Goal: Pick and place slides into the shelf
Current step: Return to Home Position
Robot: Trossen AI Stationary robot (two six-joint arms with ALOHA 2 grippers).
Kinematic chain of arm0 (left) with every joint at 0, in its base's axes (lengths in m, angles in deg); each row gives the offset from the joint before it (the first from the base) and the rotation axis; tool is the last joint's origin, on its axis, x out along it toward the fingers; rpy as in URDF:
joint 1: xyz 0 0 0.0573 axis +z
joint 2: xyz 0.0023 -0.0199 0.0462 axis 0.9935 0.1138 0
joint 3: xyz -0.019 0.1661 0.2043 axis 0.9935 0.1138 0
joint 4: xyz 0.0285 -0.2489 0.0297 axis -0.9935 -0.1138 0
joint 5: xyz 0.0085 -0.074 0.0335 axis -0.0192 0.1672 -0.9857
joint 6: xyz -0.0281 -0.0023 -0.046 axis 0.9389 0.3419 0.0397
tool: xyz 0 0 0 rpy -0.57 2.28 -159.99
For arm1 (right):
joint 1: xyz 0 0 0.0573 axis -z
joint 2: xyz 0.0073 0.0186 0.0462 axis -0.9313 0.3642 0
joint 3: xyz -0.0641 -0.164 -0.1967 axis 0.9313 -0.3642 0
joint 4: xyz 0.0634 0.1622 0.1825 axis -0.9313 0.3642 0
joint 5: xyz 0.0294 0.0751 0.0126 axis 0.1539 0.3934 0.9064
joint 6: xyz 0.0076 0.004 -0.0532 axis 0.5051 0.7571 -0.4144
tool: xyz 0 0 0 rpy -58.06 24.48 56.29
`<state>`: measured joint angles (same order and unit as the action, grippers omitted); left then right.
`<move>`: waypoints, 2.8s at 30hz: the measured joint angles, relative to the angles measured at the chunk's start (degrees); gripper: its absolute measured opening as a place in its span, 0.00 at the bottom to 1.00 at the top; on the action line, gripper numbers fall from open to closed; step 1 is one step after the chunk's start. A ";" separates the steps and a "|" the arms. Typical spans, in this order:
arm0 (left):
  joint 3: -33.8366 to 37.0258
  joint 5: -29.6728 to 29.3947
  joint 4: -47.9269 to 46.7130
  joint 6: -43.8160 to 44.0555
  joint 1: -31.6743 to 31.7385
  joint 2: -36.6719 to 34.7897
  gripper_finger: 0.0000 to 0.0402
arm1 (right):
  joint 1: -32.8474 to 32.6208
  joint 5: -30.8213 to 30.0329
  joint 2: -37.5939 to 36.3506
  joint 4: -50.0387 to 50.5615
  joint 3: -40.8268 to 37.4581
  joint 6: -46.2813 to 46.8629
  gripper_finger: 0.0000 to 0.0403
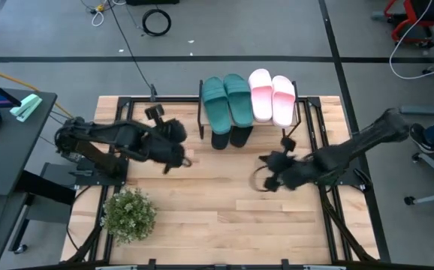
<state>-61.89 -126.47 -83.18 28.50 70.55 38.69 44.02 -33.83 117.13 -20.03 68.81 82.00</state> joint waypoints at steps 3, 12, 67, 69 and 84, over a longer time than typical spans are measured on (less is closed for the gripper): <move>-1.27 -0.51 -4.03 -6.31 -3.06 -2.18 0.02 | -3.12 1.12 -9.69 0.20 2.83 -4.23 0.02; -1.23 -1.16 -4.03 7.98 -8.22 -9.35 0.08 | -7.86 11.83 -31.88 1.65 5.95 -12.33 0.04; 91.25 6.94 93.96 2.03 -2.71 -63.17 0.08 | -7.26 27.78 -68.35 -29.28 -39.30 -23.36 0.04; 91.25 6.93 93.48 3.62 -2.27 -62.45 0.07 | -7.26 27.75 -68.35 -29.97 -39.79 -22.77 0.04; 96.56 6.93 98.11 8.20 -2.24 -61.65 0.08 | -7.26 27.12 -68.35 -44.04 -50.71 -20.51 0.03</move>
<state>34.67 -119.54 14.93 36.71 68.31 -22.96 36.76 -6.71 48.78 -64.08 18.11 61.49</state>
